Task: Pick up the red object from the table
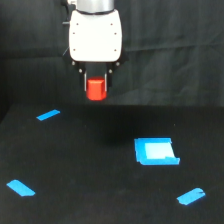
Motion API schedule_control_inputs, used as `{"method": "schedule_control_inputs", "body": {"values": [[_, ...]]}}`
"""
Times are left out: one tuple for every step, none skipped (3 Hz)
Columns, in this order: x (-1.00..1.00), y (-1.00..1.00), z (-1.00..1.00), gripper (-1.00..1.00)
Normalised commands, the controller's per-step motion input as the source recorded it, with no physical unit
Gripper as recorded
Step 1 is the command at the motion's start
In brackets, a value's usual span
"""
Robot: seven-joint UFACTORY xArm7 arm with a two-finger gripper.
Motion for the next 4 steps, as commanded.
{"method": "schedule_control_inputs", "body": {"values": [[-0.01,-0.01,0.06,-0.94],[-0.01,-0.01,0.06,-0.94],[-0.01,-0.01,0.06,-0.94],[-0.01,-0.01,0.07,-0.94]]}}
